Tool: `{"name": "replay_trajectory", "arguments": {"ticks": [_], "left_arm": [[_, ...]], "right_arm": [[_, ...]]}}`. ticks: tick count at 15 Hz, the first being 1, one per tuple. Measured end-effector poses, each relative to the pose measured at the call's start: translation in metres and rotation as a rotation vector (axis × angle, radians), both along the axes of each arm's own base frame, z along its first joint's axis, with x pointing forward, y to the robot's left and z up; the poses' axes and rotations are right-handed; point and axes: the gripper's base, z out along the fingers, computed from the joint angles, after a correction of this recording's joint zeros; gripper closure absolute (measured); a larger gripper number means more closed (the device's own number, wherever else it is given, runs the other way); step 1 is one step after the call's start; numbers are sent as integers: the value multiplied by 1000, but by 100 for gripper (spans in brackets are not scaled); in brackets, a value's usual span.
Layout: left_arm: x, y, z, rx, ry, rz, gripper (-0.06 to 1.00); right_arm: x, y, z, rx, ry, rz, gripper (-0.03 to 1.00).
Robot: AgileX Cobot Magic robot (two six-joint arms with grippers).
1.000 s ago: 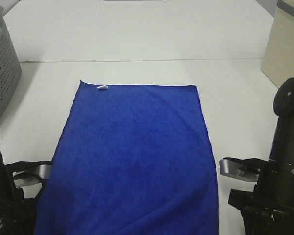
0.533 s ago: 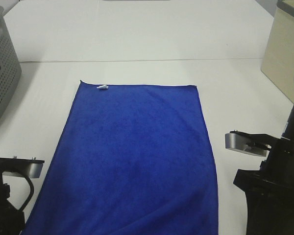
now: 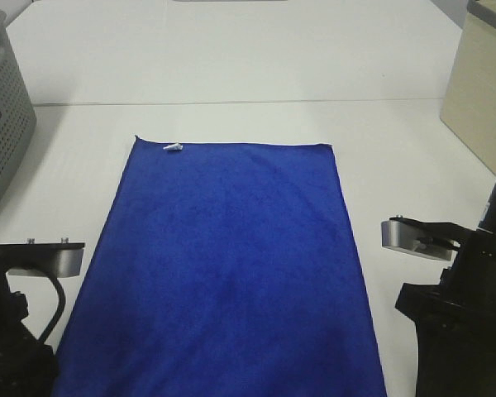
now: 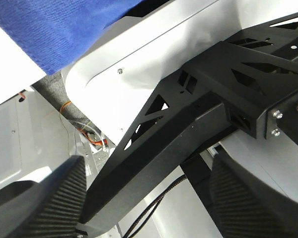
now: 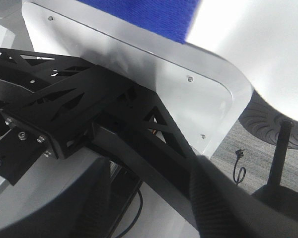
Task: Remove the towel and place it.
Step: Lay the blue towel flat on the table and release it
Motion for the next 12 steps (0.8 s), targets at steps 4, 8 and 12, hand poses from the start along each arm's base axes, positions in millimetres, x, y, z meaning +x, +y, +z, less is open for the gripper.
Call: {"name": "replay_trajectory", "arguments": {"ticks": [4,8,12], "left_arm": [[-3,1,11,-30,-45,-5,27],[9,-3,22,-59,-152,4,27],[43,-11,44,-64,-364,-22,27]], "right_arm": [[0,0,0,0,0,0,46],[10,2,12,8,-48,9,46],[48,-2,51,49,-281,-87,46]]}}
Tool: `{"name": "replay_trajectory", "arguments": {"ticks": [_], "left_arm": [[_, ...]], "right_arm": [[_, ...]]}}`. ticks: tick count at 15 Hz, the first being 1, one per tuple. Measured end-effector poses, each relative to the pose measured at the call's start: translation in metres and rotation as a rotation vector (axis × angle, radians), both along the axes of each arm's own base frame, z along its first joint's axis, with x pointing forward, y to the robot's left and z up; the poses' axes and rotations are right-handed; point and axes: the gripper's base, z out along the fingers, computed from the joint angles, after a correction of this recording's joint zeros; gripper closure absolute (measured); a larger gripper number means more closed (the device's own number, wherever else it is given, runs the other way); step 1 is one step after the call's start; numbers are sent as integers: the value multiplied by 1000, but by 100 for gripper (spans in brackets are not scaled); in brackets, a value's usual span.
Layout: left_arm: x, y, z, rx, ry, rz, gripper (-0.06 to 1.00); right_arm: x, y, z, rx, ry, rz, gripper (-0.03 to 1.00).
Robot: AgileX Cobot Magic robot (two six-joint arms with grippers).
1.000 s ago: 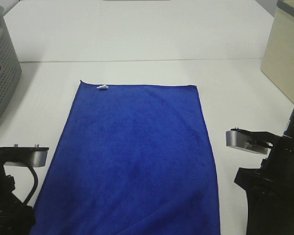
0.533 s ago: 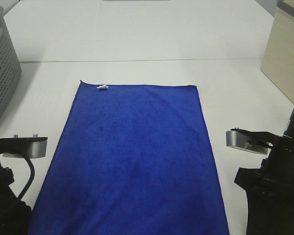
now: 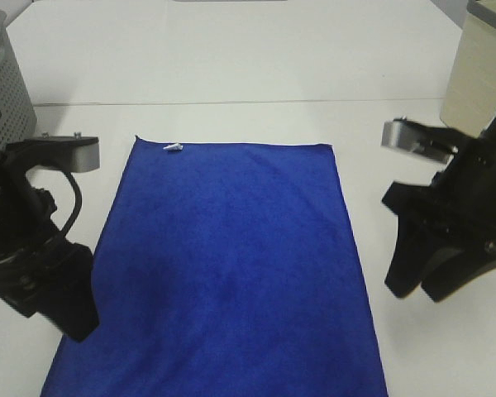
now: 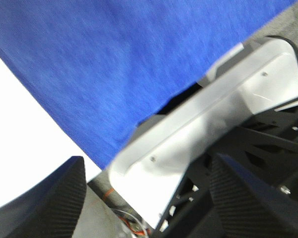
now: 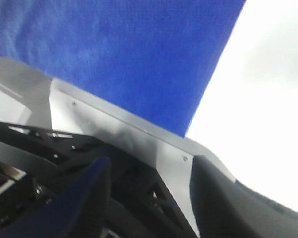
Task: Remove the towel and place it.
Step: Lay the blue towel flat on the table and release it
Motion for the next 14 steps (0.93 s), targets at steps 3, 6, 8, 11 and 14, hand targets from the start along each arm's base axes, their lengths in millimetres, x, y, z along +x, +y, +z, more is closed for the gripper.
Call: {"name": "replay_trajectory", "arguments": {"ticks": [3,6,8,11,14], "left_arm": [[35,-1,4,19,-69,17,27],[88,21,2,13,-117,142,27],[127,34,5,6,-163,205,27],[173,50,5,-5,-201,264,27],[210,67,-6,-5,-203,327,27]], "right_arm": [[36,-32,31,40,-123,-133,46],[66,-40,56,57,-233,-138,46],[82,-41,64,44,-284,-154,46],[108,-46,63,-25,-320,-147,44],[131,-48,58,-51,-334,-173,43]]}}
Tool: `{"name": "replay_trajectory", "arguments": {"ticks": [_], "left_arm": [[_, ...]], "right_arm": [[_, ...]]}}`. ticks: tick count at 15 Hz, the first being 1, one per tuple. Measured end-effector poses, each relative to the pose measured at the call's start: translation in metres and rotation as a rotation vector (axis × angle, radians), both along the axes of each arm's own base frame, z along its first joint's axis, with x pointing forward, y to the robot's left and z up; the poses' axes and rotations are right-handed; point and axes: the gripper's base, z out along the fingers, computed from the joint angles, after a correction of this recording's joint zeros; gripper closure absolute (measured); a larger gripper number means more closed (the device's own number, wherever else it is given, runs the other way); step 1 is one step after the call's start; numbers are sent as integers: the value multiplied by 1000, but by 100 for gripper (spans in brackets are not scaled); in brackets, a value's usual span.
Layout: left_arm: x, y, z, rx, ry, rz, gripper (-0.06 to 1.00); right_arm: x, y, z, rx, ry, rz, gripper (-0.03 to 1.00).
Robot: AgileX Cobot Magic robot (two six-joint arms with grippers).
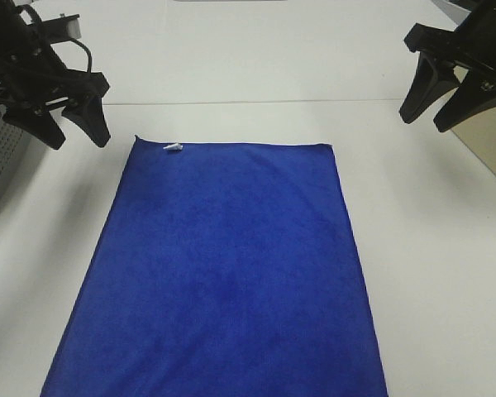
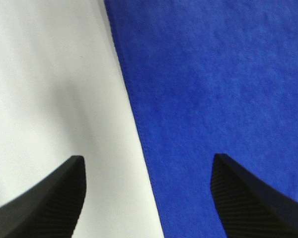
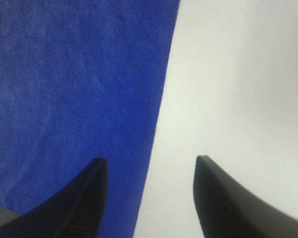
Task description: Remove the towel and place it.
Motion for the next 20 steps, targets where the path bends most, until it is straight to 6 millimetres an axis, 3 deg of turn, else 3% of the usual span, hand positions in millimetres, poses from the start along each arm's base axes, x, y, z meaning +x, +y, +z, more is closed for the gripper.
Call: {"name": "replay_trajectory", "arguments": {"ticks": [2,5,8,10,11,20], "left_arm": [[20,6,-13,2,2,15,27],[47,11,-26,2,-25,29,27],[72,16,-35,-9,-42,34,27],[82,15,-48,-14,-28,23,27],[90,14,-58,-20,-36,25,27],[95,11,-85,-46,0,40,27]], "right_arm": [[17,-1,-7,-7,1,-41,41],[50,-1,-21,-18,-17,-60,28],[85,-1,-45,-19,-35,-54,26],[103,-1,-65,-19,-30,-52,26],[114,-1,-87,-20,-9,-48,26],[132,9,-134,93,16,-19,26]]}}
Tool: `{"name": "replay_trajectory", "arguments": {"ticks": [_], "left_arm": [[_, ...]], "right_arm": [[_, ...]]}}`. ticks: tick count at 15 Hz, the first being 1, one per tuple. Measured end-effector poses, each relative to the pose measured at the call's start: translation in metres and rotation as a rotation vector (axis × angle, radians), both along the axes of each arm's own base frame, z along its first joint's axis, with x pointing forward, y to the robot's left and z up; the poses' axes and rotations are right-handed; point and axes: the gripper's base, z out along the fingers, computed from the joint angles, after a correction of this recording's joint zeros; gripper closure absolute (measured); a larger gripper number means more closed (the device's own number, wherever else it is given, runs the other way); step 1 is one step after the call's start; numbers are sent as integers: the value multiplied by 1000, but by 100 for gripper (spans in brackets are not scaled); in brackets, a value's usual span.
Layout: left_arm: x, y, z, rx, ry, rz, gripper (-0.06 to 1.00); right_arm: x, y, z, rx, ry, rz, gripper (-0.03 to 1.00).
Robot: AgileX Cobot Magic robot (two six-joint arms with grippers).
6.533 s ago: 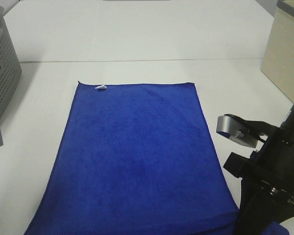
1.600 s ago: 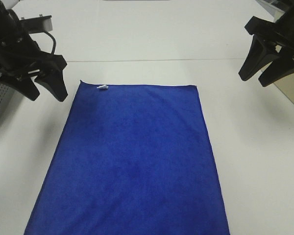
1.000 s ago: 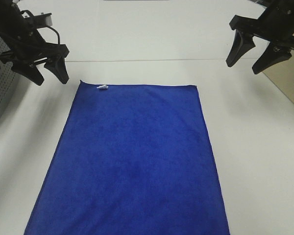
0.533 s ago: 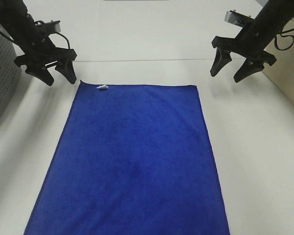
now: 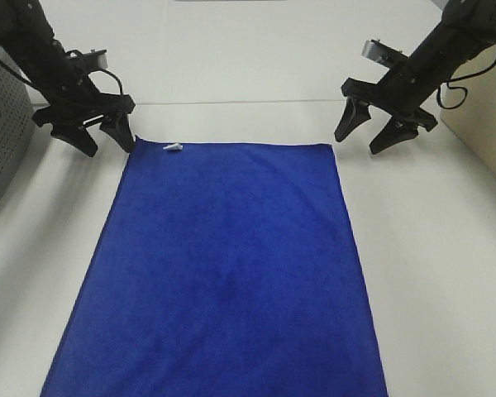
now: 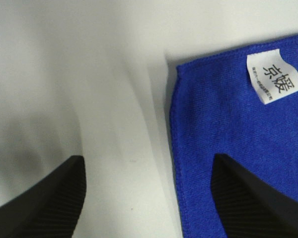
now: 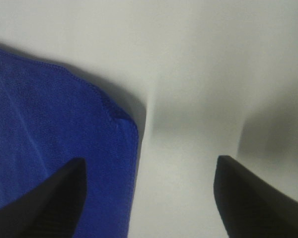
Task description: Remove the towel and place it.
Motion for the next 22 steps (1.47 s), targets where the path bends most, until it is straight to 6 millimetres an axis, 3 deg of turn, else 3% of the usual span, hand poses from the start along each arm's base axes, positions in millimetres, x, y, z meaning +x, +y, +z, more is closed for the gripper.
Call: {"name": "replay_trajectory", "arguments": {"ticks": [5,16,18,19,22], "left_arm": [[0,-1,-15,-6,27,2,27],[1,-7,-17,-66,31,16,27],[1,-13,-17,-71,21,11,27],[1,-31,-17,-74,-4,-12,27],[-1,-60,-17,-92,-30,-48,27]], "right_arm": [[1,0,-9,-2,5,11,26],[2,7,-25,31,29,23,26],[2,17,-26,29,19,38,26],[2,36,-26,24,-7,61,26],[1,57,-28,18,-36,84,26]]}}
